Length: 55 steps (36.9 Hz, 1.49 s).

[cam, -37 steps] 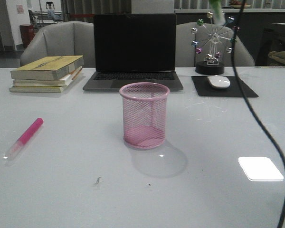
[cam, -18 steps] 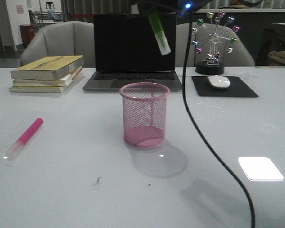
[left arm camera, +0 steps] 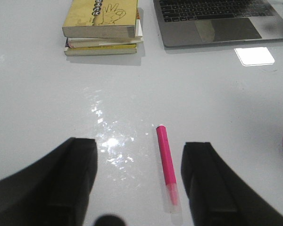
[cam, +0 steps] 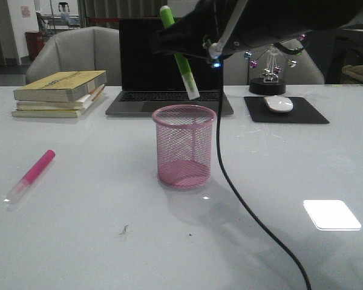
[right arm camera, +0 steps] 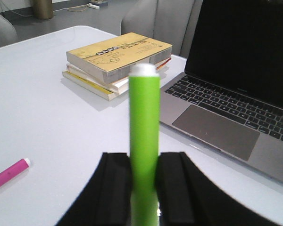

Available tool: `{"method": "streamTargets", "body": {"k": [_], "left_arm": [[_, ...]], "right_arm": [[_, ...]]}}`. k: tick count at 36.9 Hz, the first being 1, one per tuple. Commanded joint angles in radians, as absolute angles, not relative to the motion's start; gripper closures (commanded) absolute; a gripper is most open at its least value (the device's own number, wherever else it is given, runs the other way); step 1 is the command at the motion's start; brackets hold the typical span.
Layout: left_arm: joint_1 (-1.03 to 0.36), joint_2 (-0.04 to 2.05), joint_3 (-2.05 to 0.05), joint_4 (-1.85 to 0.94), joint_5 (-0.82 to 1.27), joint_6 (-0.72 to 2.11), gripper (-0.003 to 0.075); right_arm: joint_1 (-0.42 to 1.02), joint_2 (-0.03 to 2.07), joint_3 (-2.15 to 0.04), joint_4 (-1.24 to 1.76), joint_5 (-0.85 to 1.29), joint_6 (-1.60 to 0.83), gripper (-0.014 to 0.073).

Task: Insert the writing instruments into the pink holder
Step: 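Move the green marker over the pink holder and drop it in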

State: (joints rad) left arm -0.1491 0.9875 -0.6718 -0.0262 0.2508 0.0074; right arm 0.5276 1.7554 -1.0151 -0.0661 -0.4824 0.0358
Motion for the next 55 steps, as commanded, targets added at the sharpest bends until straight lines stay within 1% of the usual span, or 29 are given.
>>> {"method": "streamTargets", "body": {"k": [1, 17, 19, 21, 27, 30, 35, 39, 45, 49, 55], "left_arm": [[-0.155, 0.977, -0.712, -0.031, 0.178, 0.007, 0.0273], [-0.155, 0.977, -0.712, -0.031, 0.178, 0.000, 0.0273], [-0.155, 0.977, -0.712, -0.031, 0.178, 0.007, 0.0273], [-0.155, 0.977, -0.712, -0.031, 0.178, 0.000, 0.0273], [-0.155, 0.977, -0.712, -0.031, 0.178, 0.007, 0.0273], [-0.155, 0.977, -0.712, -0.031, 0.178, 0.007, 0.0273], [-0.155, 0.977, -0.712, -0.031, 0.180, 0.007, 0.0273], [-0.155, 0.977, -0.712, -0.031, 0.195, 0.007, 0.0273], [-0.155, 0.977, -0.712, -0.025, 0.193, 0.000, 0.0273], [-0.155, 0.977, -0.712, -0.007, 0.193, 0.007, 0.0273], [-0.155, 0.977, -0.712, 0.000, 0.193, 0.007, 0.0273]], "right_arm": [[0.532, 1.723, -1.018, -0.075, -0.624, 0.035, 0.0543], [0.532, 1.774, -0.993, -0.075, -0.627, 0.035, 0.0534], [0.532, 1.781, -0.993, -0.075, -0.627, 0.035, 0.0503], [0.532, 1.786, -0.993, -0.075, -0.628, 0.035, 0.0448], [0.532, 1.793, -0.993, -0.073, -0.641, 0.035, 0.0238], [0.532, 1.792, -0.993, -0.071, -0.668, 0.035, 0.0201], [0.532, 1.768, -0.993, -0.071, -0.678, 0.035, 0.0201], [0.532, 1.706, -0.993, -0.068, -0.579, 0.035, 0.0201], [0.523, 1.566, -0.993, -0.031, -0.306, 0.035, 0.0201], [0.501, 1.470, -0.993, -0.021, -0.149, 0.035, 0.0201], [0.444, 1.334, -0.993, -0.033, 0.013, 0.035, 0.0201]]}}
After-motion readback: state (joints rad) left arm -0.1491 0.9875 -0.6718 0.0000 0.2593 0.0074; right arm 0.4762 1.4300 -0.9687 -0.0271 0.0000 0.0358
